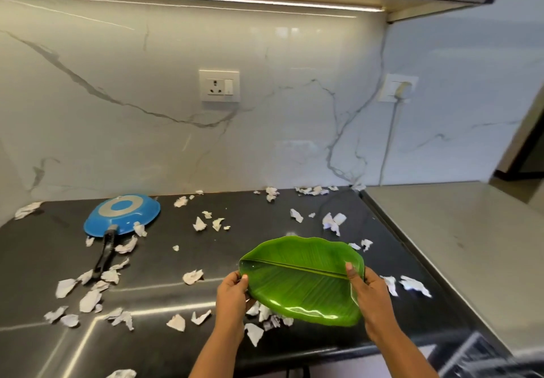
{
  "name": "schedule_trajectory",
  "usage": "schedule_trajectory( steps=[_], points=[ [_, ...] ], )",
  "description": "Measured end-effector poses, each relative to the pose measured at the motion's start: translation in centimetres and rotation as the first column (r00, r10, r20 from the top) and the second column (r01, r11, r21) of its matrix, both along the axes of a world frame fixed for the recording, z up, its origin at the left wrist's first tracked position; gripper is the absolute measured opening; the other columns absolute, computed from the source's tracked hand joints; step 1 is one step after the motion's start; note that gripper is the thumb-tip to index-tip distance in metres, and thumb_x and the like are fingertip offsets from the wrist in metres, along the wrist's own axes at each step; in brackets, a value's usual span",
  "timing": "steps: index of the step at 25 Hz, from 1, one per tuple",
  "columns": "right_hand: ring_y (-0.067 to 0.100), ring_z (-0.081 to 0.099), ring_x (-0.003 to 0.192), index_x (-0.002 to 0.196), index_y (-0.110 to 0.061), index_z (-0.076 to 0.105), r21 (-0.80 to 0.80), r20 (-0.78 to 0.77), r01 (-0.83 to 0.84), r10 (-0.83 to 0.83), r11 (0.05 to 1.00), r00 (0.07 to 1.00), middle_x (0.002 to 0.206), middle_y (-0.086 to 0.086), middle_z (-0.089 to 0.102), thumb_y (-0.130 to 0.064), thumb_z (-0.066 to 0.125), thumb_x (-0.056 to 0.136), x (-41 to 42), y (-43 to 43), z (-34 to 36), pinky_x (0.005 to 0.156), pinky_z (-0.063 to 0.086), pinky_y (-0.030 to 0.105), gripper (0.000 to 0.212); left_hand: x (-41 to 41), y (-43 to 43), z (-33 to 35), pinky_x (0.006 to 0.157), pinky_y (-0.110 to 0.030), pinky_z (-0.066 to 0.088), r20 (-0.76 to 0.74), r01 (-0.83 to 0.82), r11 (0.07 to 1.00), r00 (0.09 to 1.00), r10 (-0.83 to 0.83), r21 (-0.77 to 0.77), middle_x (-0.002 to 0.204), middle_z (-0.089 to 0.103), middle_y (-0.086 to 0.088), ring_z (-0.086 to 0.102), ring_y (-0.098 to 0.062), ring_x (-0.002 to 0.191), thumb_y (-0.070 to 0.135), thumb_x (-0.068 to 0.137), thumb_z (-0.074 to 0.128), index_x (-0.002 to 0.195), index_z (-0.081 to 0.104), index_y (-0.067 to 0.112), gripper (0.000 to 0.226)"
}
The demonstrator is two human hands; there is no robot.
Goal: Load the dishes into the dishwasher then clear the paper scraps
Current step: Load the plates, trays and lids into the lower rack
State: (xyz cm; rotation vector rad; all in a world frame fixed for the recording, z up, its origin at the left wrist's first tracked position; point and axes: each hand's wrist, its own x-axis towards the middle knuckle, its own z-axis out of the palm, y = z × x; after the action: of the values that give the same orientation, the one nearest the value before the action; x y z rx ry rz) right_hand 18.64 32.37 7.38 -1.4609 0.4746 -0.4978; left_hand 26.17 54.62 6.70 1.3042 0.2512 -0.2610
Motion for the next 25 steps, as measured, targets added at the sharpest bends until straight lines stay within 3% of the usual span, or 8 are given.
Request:
schedule_trajectory(
  steps=[4, 7, 12, 16, 21, 23, 25],
  points=[
    [0.018, 0.060, 0.069, 0.077, -0.013, 0.067, -0.074, -0.040, 0.028, -0.031, 0.997, 0.999, 0.066, -0.004, 0.068, -0.013, 0.061, 0.088, -2.3, -2.1, -0.6, 0.061, 0.048, 0.021, 0.013, -0.8, -1.8, 0.3, 0.055, -0.026, 0.050, 0.022, 0.035, 0.999, 0.999, -0.035, 0.023, 0.075, 0.064, -0.010, 0.059, -0.017, 0.062, -0.003, 0.096, 0.039, 0.085, 0.060, 0.006, 0.025],
    [0.019, 0.058, 0.070, 0.078, -0.013, 0.070, -0.079, -0.083, 0.057, -0.064, 0.995, 0.995, 0.074, 0.007, 0.068, -0.007, 0.064, 0.085, -4.7, -4.4, -0.9, 0.067, 0.048, 0.030, 0.011, -1.5, -4.6, 0.5, 0.047, -0.022, 0.051, 0.033, 0.065, 0.998, 0.997, -0.065, -0.001, 0.072, 0.063, -0.011, 0.062, -0.011, 0.051, -0.005, 0.095, 0.038, 0.091, 0.061, 0.003, 0.024],
    [0.020, 0.058, 0.065, 0.082, -0.003, 0.071, 0.001, -0.076, 0.207, -0.206, 0.978, 0.975, 0.067, 0.008, 0.067, 0.004, 0.066, 0.080, -10.9, -10.7, -0.7, 0.062, 0.049, 0.028, 0.009, -4.9, -12.4, 0.7, 0.060, -0.026, 0.047, 0.028, 0.228, 0.973, 0.973, -0.229, 0.031, 0.075, 0.062, -0.008, 0.055, -0.018, 0.066, -0.007, 0.094, 0.039, 0.095, 0.061, 0.006, 0.025],
    [0.023, 0.059, 0.067, 0.081, -0.002, 0.071, 0.045, -0.102, 0.344, -0.338, 0.938, 0.936, 0.073, 0.015, 0.068, 0.008, 0.064, 0.078, -17.6, -16.2, -0.9, 0.067, 0.049, 0.032, 0.013, -9.4, -19.7, 0.7, 0.050, -0.023, 0.053, 0.019, 0.369, 0.928, 0.929, -0.370, 0.057, 0.073, 0.063, -0.011, 0.057, -0.021, 0.065, -0.010, 0.093, 0.039, 0.093, 0.062, 0.004, 0.026],
    [0.027, 0.063, 0.073, 0.077, -0.011, 0.072, 0.076, -0.217, 0.515, -0.490, 0.854, 0.844, 0.076, 0.011, 0.071, 0.005, 0.068, 0.077, -25.9, -22.0, -3.0, 0.078, 0.052, 0.041, 0.017, -15.4, -27.4, -1.2, 0.072, -0.029, 0.055, -0.029, 0.557, 0.813, 0.827, -0.561, 0.170, 0.086, 0.069, -0.013, 0.063, -0.025, 0.084, -0.011, 0.091, 0.036, 0.095, 0.065, 0.009, 0.036],
    [0.027, 0.065, 0.072, 0.074, -0.014, 0.073, 0.079, -0.242, 0.570, -0.539, 0.818, 0.807, 0.071, 0.006, 0.073, 0.004, 0.069, 0.077, -29.0, -24.1, -3.7, 0.076, 0.054, 0.040, 0.019, -18.2, -30.4, -1.9, 0.076, -0.028, 0.051, -0.025, 0.624, 0.752, 0.772, -0.635, 0.213, 0.067, 0.067, -0.002, 0.060, -0.018, 0.073, -0.013, 0.090, 0.035, 0.090, 0.064, 0.009, 0.037],
    [0.027, 0.065, 0.071, 0.072, -0.015, 0.073, 0.098, -0.259, 0.625, -0.586, 0.774, 0.767, 0.068, 0.004, 0.072, 0.004, 0.069, 0.076, -32.4, -26.4, -4.3, 0.073, 0.056, 0.037, 0.019, -21.0, -33.6, -2.5, 0.069, -0.021, 0.049, -0.025, 0.681, 0.684, 0.713, -0.700, 0.263, 0.051, 0.059, 0.006, 0.054, -0.011, 0.064, -0.015, 0.090, 0.035, 0.083, 0.061, 0.008, 0.035]
  ],
)
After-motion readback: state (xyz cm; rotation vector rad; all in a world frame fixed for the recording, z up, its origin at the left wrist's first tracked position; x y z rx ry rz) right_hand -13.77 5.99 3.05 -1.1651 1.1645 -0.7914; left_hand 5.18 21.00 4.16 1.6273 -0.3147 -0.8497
